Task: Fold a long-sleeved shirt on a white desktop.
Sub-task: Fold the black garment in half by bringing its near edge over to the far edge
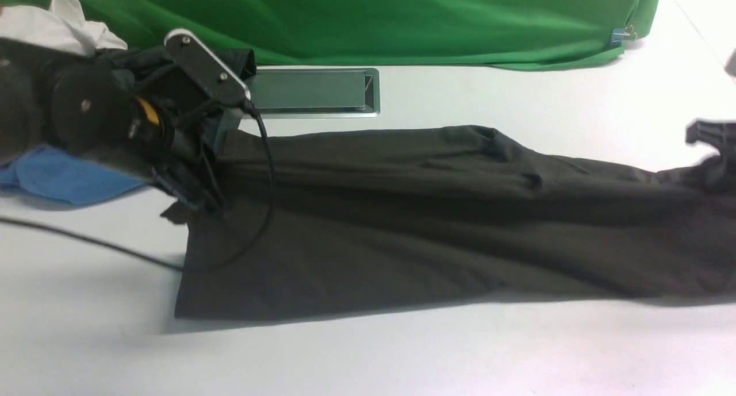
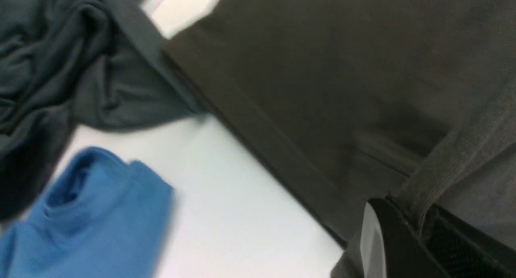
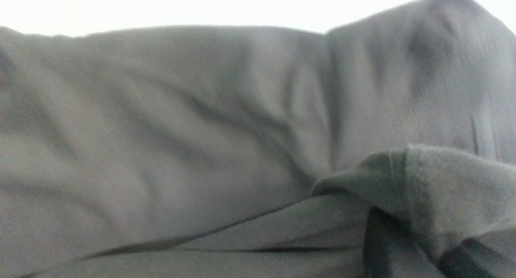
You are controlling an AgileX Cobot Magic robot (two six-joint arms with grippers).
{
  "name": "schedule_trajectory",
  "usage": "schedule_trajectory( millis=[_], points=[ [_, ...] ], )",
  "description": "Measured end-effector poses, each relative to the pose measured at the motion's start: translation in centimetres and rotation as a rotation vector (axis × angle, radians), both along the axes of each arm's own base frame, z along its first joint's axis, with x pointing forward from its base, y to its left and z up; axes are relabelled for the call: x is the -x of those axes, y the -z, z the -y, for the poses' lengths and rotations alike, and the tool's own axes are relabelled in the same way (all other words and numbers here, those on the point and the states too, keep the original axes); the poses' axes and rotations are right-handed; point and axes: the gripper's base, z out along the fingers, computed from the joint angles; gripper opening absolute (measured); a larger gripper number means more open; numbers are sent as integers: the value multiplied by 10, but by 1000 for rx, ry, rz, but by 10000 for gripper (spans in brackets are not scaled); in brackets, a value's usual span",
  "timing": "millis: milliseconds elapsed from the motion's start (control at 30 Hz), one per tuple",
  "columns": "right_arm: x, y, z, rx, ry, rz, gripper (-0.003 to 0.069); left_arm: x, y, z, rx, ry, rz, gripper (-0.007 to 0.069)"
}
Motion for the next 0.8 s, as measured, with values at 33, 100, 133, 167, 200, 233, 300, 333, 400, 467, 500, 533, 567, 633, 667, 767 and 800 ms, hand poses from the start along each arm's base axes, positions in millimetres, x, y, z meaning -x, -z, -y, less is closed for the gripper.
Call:
schedule_trajectory(
  millis=[33,100,133,167,200,233,300,333,400,467,500,533,567,633,667,767,800],
  points=[
    [-12,2,1,-15,-4,8,52,-11,3,-4,-2,-13,2,28],
    [-28,2,2,-28,-3,32,52,-29,13,-8,-6,-26,-1,28],
    [-36,3,3,-42,-2,38,52,-36,16,-10,-6,-32,3,28],
    [-37,6,3,-46,0,32,52,-41,16,-11,-5,-35,10,28],
    [-50,7,4,-61,-5,41,52,-52,20,-14,-4,-46,20,28],
    [-58,10,4,-76,-5,40,52,-64,27,-15,-4,-51,19,28],
    [-70,19,6,-89,0,29,64,-79,32,-15,-10,-51,30,28],
    [-72,19,6,-89,2,34,67,-82,35,-15,-13,-49,26,28],
    [-81,26,9,-89,9,31,128,-95,43,-14,-23,-44,27,28],
    [-90,30,12,-64,-5,46,286,-109,50,-14,-36,-36,44,33],
    [-92,26,14,-42,-23,63,395,-117,54,-16,-43,-35,58,45],
    [-94,24,15,-35,-32,71,410,-118,56,-16,-47,-33,62,49],
    [-97,16,16,-18,-58,94,495,-123,58,-17,-61,-24,82,68],
    [-97,5,16,-6,-78,112,532,-127,60,-19,-87,-5,107,99],
    [-95,-14,14,1,-99,131,528,-132,61,-20,-123,24,145,149],
    [-87,-39,-1,18,-175,146,435,-137,60,-23,-146,51,206,226],
    [-84,-47,-12,26,-219,151,376,-139,58,-24,-145,53,234,258]
  ],
)
